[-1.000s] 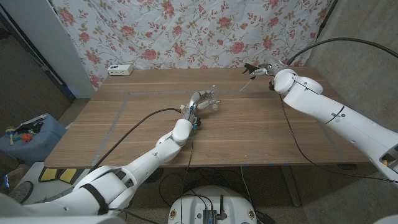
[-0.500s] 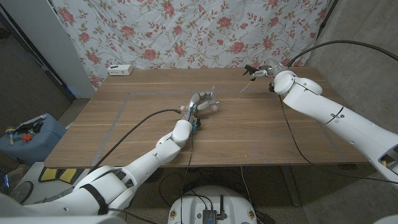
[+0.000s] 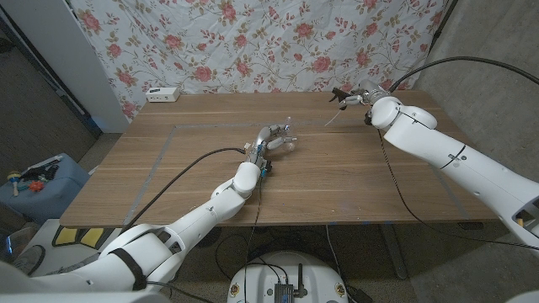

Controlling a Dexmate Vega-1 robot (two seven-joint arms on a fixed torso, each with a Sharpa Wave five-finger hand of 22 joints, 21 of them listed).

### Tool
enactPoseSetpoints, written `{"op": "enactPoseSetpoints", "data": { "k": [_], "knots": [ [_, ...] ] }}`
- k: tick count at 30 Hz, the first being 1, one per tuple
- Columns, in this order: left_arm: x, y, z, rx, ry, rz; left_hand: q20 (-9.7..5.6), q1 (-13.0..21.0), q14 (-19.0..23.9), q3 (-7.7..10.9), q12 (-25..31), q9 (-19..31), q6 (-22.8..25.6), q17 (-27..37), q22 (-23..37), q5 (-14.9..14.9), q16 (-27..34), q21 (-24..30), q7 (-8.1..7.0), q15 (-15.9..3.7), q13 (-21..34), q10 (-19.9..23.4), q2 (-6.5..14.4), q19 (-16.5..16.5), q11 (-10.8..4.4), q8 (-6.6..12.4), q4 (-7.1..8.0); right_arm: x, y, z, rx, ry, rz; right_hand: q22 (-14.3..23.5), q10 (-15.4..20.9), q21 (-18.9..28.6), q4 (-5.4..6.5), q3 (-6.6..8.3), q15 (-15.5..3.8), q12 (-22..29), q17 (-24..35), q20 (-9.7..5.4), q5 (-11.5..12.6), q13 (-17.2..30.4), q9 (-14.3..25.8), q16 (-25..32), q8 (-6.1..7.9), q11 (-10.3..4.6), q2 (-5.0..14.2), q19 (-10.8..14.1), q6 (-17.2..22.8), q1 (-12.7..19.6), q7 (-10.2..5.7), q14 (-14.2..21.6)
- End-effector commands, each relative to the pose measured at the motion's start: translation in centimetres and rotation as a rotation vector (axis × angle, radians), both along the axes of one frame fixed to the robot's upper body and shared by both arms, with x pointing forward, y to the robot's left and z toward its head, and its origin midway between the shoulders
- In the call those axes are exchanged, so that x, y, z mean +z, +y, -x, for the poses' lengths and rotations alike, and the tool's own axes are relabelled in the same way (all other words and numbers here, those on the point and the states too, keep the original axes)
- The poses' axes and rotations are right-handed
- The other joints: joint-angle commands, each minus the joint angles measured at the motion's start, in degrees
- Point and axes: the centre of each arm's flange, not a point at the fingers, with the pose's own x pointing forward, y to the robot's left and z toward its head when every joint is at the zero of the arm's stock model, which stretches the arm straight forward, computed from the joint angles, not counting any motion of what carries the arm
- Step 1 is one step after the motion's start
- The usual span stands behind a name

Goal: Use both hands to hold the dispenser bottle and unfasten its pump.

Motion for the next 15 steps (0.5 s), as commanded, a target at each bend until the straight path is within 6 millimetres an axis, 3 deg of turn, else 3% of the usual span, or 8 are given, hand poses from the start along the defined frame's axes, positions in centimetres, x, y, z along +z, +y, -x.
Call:
{"op": "enactPoseSetpoints", "data": {
  "k": [1, 15],
  "knots": [
    [0.17, 0.05, 0.03, -0.001, -0.002, -0.017, -0.01, -5.3, -0.4, 5.02, 0.2, 0.2, 3.0, 0.1, 0.2, 0.1, 0.0, 0.1, -2.82, -6.25, 0.0, 0.9, 6.2, -0.4, -1.15, 0.16, 4.57, -0.20, -0.09, -0.06, 0.004, -0.001, -0.007, 0.1, 0.3, 0.1, -0.11, 0.37, -0.11, -0.1, 0.3, -0.11, 0.3, 0.2, 0.1, -0.2, 0.37, -0.04, 0.17, 0.6, 1.3, -0.2, -0.67, 0.7],
    [-0.03, 0.23, 0.27, -0.001, 0.013, -0.032, 0.46, -5.5, -1.7, 4.11, -0.2, 0.3, 1.0, 0.2, 0.2, -0.4, 0.1, 0.0, -3.64, -6.16, -0.8, -0.8, 5.1, -1.1, -1.58, -0.38, 4.30, -0.45, -0.12, 0.14, 0.007, -0.004, -0.013, 0.1, 0.3, 0.1, -0.16, 0.58, -0.07, -0.2, 0.3, -0.11, 0.3, 0.2, 0.1, -0.2, 0.44, -0.03, 0.14, 0.7, 1.5, -0.2, -0.72, 0.8]
  ]
}}
